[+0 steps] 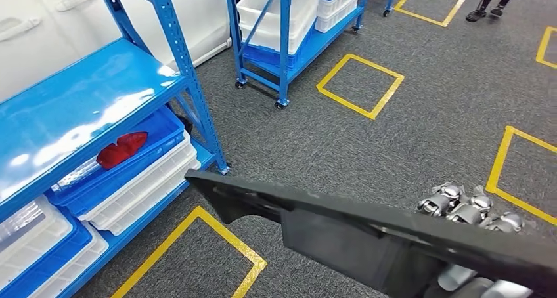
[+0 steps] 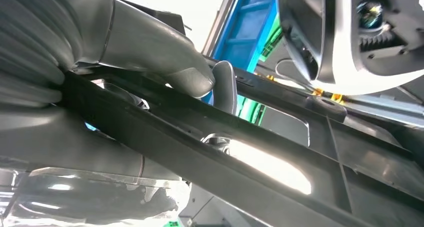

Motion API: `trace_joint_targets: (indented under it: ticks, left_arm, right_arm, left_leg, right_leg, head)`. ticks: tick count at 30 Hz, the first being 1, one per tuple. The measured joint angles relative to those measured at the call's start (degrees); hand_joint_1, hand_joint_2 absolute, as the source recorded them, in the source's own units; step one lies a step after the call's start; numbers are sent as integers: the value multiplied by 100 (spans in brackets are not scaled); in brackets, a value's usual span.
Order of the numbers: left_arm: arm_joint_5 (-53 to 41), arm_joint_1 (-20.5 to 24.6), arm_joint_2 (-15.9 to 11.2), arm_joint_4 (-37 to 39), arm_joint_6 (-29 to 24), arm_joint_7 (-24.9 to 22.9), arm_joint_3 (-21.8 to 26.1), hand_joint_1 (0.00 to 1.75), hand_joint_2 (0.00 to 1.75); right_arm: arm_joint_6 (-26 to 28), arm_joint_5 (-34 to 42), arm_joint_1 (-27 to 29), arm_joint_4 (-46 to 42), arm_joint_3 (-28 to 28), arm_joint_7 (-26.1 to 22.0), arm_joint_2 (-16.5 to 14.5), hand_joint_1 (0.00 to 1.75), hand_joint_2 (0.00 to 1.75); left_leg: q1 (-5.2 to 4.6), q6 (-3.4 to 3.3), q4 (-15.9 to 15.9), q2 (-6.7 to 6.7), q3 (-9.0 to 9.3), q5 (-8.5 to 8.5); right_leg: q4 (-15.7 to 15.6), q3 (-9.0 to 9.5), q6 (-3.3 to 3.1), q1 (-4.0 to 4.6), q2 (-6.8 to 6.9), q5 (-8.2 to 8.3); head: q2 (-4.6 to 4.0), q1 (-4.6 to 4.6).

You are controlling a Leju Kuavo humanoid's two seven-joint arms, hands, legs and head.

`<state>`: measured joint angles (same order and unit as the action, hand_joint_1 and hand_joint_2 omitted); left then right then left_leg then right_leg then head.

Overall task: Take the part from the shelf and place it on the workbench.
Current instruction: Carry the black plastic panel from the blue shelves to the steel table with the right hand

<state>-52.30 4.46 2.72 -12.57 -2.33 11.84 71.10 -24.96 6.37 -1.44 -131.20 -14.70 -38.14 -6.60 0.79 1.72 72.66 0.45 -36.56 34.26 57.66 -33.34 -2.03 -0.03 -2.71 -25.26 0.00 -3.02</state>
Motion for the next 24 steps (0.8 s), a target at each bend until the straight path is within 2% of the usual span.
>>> trace_joint_targets:
  ticks: [1, 2, 3, 4, 5, 7, 8, 10, 11, 12, 13, 14, 15, 16, 18, 19, 20, 22, 23, 24]
  left_arm:
    - [13, 5, -5, 0, -2, 21, 3, 0, 175]
    - [16, 10, -13, 0, 3, 40, 5, 0, 175]
    - [15, 11, -24, 0, 13, 57, 6, 0, 175]
    - [14, 13, -40, 0, 21, 70, 8, 0, 175]
    - [14, 18, -55, 0, 27, 78, 10, 0, 175]
    - [15, 42, -86, 0, 18, 68, 13, 0, 175]
    - [15, 57, -103, -2, 3, 51, 15, 0, 175]
    - [15, 65, -139, -5, -34, 14, 24, 0, 175]
    - [14, 55, -162, -7, -46, 3, 30, 0, 175]
    - [13, 39, -182, -7, -52, -2, 36, 0, 175]
    - [10, 25, -200, -8, -51, -3, 39, 0, 175]
    - [5, 18, -217, -10, -44, -1, 41, 0, 175]
    - [0, 21, -231, -15, -35, 3, 42, 0, 175]
    - [-9, 27, -240, -20, -23, 7, 42, 0, 175]
    - [-30, 39, -255, -33, 4, 15, 42, 0, 175]
    - [-42, 39, -263, -38, 16, 17, 42, 0, 175]
    - [-54, 39, -271, -41, 26, 18, 42, 0, 175]
    - [-91, 50, -281, -42, 51, 19, 40, 0, 175]
    - [-120, 64, -281, -42, 74, 20, 35, 0, 175]
    - [-150, 79, -279, -42, 103, 24, 28, 0, 175]
  right_arm:
    - [-42, 48, -2, 2, 0, 0, -1, 175, 175]
    - [-92, 107, -8, 5, 2, 0, -2, 175, 175]
    - [-153, 176, -18, 11, 9, 1, -5, 175, 175]
    - [-243, 253, -25, 20, 29, 1, -14, 175, 175]
    - [-362, 338, -23, 28, 71, 1, -32, 175, 175]
    - [-654, 498, 1, 46, 223, 0, -104, 175, 175]
    - [-792, 558, 13, 54, 311, 0, -150, 175, 175]
    - [-966, 617, 18, 78, 449, 0, -251, 175, 175]
    - [-1005, 622, 21, 96, 494, 0, -302, 175, 175]
    - [-1014, 610, 28, 119, 528, 0, -348, 175, 175]
    - [-1009, 592, 41, 141, 550, 0, -384, 175, 175]
    - [-994, 568, 53, 161, 564, 0, -404, 175, 175]
    - [-971, 544, 62, 178, 572, 0, -415, 175, 175]
    - [-952, 524, 68, 191, 574, 0, -422, 175, 175]
    - [-924, 484, 66, 210, 575, 0, -447, 175, 175]
    - [-917, 469, 64, 215, 577, 0, -464, 175, 175]
    - [-904, 457, 63, 220, 580, 0, -482, 175, 175]
    - [-850, 424, 67, 233, 598, 1, -504, 175, 175]
    - [-801, 385, 70, 244, 609, 1, -508, 175, 175]
    - [-745, 331, 66, 256, 616, 2, -509, 175, 175]
  left_leg:
    - [5, -7, -341, -37, 139, -237]
    - [14, -19, -748, -140, 308, -451]
    - [25, -31, -1116, -251, 456, -593]
    - [29, -46, -1347, -344, 545, -661]
    - [25, -66, -1438, -399, 576, -657]
    - [19, -126, -1464, -328, 577, -671]
    - [25, -164, -1483, -276, 582, -690]
    - [38, -233, -1523, -150, 586, -721]
    - [23, -254, -1525, -80, 585, -722]
    - [8, -270, -1524, -4, 581, -717]
    - [-6, -275, -1522, 74, 578, -712]
    - [-16, -277, -1521, 148, 577, -707]
    - [-22, -274, -1519, 217, 578, -700]
    - [-26, -266, -1517, 277, 586, -692]
    - [-43, -230, -1512, 379, 616, -664]
    - [-55, -203, -1511, 420, 628, -650]
    - [-66, -174, -1510, 468, 638, -637]
    - [-72, -112, -1521, 582, 662, -619]
    - [-58, -82, -1504, 579, 675, -589]
    - [-46, -55, -1423, 499, 657, -516]
  right_leg:
    - [11, 13, 9, -3, -77, -6]
    - [28, 18, 25, -4, -148, -15]
    - [57, 7, 48, 0, -218, -25]
    - [78, -16, 78, -1, -276, -25]
    - [90, -47, 113, -4, -330, -17]
    - [88, -97, 186, -14, -414, 11]
    - [120, -122, 215, -9, -365, -11]
    - [470, -290, 258, 3, -102, -224]
    - [811, -451, 276, -2, 55, -402]
    - [1209, -645, 293, -16, 145, -580]
    - [1546, -812, 306, -31, 188, -699]
    - [1737, -906, 316, -43, 213, -730]
    - [1706, -886, 318, -52, 235, -652]
    - [1451, -748, 311, -57, 274, -489]
    - [633, -308, 263, -23, 510, -166]
    - [328, -153, 224, 0, 609, -88]
    - [157, -77, 188, 29, 671, -70]
    - [96, -82, 117, 53, 568, -73]
    - [67, -72, 86, 51, 506, -58]
    - [37, -57, 50, 39, 446, -41]
  head:
    - [0, 0]
    - [-1, 0]
    - [-1, 0]
    - [-1, 0]
    - [-1, -1]
    - [0, -1]
    - [0, 0]
    - [0, 1]
    - [0, 1]
    - [0, 1]
    - [0, 1]
    - [-1, 1]
    - [-1, 1]
    - [-1, 1]
    - [-1, 1]
    - [-1, 1]
    - [-1, 1]
    - [0, 1]
    - [-1, 1]
    - [-1, 1]
